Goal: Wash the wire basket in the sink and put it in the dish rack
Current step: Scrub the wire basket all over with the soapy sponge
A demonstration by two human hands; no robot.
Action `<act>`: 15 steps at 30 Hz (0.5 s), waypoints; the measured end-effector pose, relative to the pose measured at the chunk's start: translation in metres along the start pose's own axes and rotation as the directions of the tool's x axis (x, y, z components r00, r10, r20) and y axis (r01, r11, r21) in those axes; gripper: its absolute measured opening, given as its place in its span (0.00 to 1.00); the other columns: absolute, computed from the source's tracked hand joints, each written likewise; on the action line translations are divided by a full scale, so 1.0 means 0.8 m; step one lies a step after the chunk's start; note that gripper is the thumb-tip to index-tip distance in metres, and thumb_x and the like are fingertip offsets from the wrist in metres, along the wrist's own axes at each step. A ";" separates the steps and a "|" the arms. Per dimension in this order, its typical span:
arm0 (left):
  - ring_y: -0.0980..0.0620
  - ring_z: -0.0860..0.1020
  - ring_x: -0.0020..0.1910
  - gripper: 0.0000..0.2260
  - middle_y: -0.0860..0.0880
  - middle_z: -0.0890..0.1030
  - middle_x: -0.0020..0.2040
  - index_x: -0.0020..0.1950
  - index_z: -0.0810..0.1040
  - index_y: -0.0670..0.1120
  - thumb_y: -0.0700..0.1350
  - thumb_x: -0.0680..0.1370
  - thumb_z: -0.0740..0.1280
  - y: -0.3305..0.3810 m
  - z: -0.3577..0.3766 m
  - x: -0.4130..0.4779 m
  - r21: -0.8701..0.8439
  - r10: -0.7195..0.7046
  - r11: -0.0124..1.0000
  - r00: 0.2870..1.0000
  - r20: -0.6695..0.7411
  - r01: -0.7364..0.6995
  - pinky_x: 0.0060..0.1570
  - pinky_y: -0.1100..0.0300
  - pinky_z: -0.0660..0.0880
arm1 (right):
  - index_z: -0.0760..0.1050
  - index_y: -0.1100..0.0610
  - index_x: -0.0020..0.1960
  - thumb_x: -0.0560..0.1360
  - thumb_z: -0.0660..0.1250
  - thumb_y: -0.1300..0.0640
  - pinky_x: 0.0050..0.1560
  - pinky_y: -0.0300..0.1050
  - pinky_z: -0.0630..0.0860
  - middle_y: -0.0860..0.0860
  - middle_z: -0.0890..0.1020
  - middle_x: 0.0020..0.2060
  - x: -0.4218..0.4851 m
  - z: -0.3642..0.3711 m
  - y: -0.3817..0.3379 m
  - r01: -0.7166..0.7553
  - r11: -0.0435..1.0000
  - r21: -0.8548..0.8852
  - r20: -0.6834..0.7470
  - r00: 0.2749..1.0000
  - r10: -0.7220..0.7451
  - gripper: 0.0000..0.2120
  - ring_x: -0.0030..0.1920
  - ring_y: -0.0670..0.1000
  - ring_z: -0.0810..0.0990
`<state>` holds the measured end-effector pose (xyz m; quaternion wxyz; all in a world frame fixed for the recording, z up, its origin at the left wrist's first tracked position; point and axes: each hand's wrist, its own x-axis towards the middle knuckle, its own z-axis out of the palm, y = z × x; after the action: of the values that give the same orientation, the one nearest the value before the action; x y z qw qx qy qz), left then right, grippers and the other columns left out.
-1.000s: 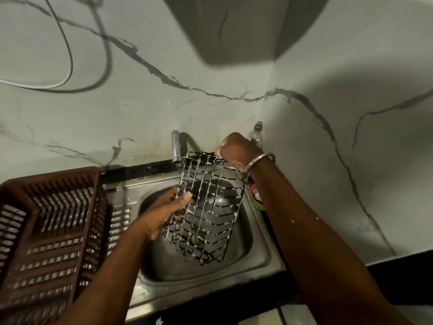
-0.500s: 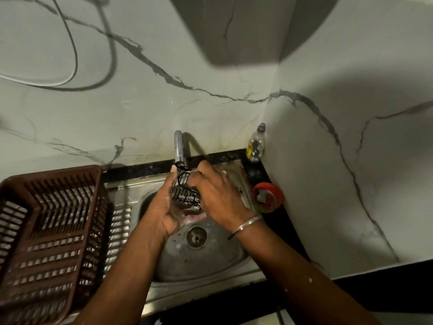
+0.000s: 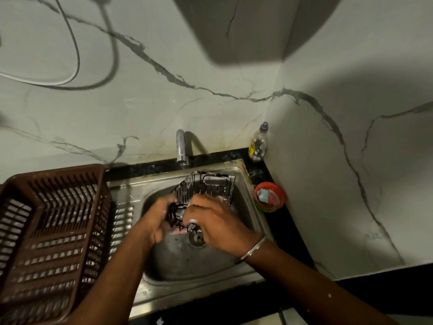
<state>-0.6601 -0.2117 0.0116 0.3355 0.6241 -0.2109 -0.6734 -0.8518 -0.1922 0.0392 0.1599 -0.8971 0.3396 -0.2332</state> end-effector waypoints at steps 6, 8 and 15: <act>0.43 0.83 0.45 0.19 0.41 0.86 0.55 0.66 0.81 0.48 0.36 0.78 0.62 -0.042 -0.006 0.000 -0.037 0.271 0.962 0.962 0.019 -0.271 0.41 0.49 0.83 | 0.84 0.45 0.51 0.76 0.73 0.65 0.43 0.37 0.81 0.42 0.84 0.53 0.012 -0.036 0.017 -0.457 0.633 0.624 -0.039 0.792 0.610 0.15 0.48 0.41 0.82; 0.38 0.81 0.52 0.22 0.42 0.84 0.65 0.70 0.81 0.52 0.37 0.78 0.65 -0.051 -0.011 0.004 -0.040 0.341 0.940 0.940 0.025 -0.339 0.53 0.38 0.81 | 0.84 0.43 0.49 0.75 0.74 0.64 0.43 0.42 0.84 0.43 0.85 0.52 0.021 -0.039 0.048 -0.518 0.515 0.683 -0.059 0.663 0.746 0.15 0.47 0.43 0.84; 0.41 0.81 0.52 0.32 0.48 0.83 0.67 0.78 0.74 0.52 0.43 0.72 0.65 -0.053 0.005 -0.007 0.036 0.467 0.883 0.883 0.038 -0.469 0.48 0.47 0.82 | 0.84 0.56 0.55 0.74 0.72 0.70 0.38 0.38 0.77 0.53 0.84 0.50 0.059 -0.001 0.102 -0.724 0.652 0.223 -0.103 0.648 0.755 0.14 0.45 0.50 0.81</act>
<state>-0.6716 -0.1792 -0.0135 0.4712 0.5526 -0.3747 -0.5764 -0.8649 -0.2831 0.0183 0.2809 -0.6374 0.6700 -0.2568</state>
